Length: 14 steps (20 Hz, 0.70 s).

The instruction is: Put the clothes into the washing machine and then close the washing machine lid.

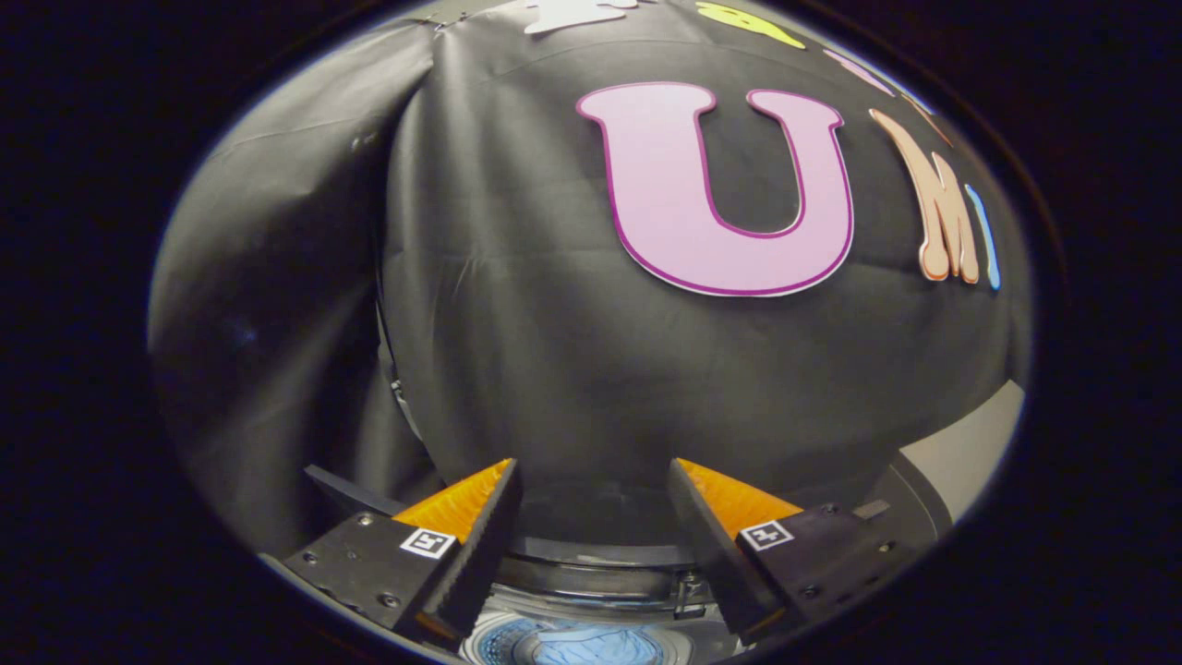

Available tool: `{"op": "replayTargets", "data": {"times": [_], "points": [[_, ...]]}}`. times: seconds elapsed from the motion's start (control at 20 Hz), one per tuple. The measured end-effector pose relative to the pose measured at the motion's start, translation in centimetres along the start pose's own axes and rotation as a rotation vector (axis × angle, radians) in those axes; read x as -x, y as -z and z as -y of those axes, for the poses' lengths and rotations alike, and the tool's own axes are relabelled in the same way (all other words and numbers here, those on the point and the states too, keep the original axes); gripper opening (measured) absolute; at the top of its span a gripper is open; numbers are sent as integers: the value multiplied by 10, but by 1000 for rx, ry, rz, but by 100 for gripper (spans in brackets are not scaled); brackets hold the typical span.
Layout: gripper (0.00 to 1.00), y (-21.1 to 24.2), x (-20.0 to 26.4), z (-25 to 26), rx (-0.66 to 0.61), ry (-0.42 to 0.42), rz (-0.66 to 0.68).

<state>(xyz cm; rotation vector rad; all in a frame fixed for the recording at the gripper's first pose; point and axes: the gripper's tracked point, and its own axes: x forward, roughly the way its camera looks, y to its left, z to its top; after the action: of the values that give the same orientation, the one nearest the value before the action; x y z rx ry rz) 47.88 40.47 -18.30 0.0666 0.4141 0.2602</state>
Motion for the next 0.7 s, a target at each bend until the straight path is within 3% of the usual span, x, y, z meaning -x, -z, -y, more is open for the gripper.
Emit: {"op": "replayTargets", "data": {"times": [0.7], "points": [[96,-4,-1,3,11,-36,47]]}}
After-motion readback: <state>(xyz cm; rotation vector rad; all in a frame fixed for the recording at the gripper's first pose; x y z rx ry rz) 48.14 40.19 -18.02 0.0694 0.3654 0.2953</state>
